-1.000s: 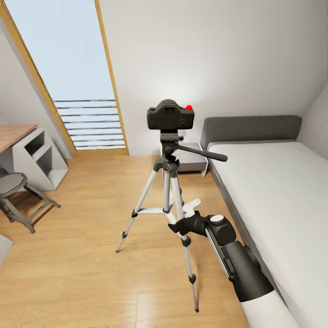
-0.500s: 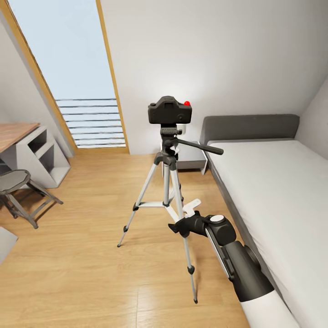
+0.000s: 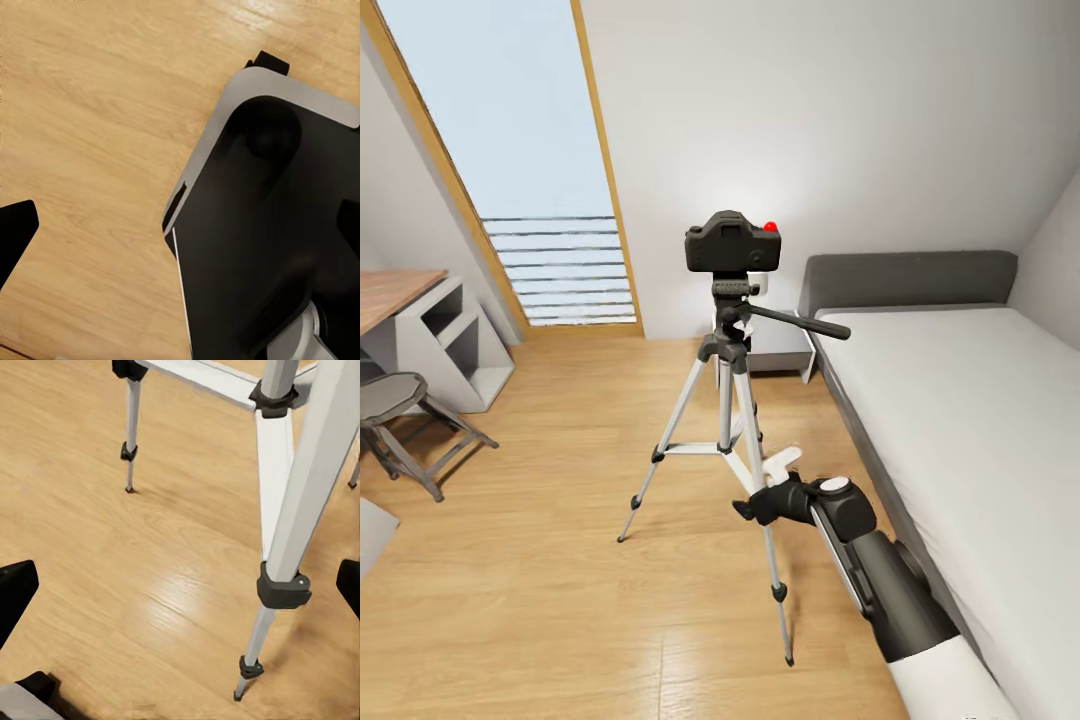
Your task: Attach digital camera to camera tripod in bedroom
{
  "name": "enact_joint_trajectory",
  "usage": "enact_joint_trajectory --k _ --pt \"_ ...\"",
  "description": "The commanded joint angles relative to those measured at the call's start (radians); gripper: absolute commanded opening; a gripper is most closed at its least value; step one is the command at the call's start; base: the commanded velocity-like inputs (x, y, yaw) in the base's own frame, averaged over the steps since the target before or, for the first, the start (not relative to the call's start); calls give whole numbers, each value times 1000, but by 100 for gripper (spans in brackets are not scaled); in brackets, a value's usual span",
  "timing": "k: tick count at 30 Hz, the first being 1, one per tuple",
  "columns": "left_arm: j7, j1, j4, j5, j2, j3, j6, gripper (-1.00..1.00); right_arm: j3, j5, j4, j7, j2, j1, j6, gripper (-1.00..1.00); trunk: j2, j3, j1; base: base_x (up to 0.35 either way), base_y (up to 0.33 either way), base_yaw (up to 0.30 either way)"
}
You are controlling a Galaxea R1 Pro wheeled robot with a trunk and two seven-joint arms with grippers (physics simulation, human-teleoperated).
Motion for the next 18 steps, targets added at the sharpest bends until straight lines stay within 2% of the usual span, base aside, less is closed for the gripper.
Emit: enact_joint_trajectory --k 1,8,12,18 --pt "3 -1 0 6 0 -9 3 100 -1 9 19 8 -4 -1 3 100 -2 -2 0 0 0 0" --pt "2 -1 -4 -1 1 -10 0 100 -16 7 218 8 -61 2 -31 100 -2 -2 0 0 0 0" --pt "2 -1 -9 -1 1 -12 -1 100 -23 6 369 8 -84 5 -106 100 -2 -2 0 0 0 0" --pt "2 -1 -12 -2 0 -12 -2 100 -45 6 619 6 -102 6 -254 100 -2 -2 0 0 0 0"
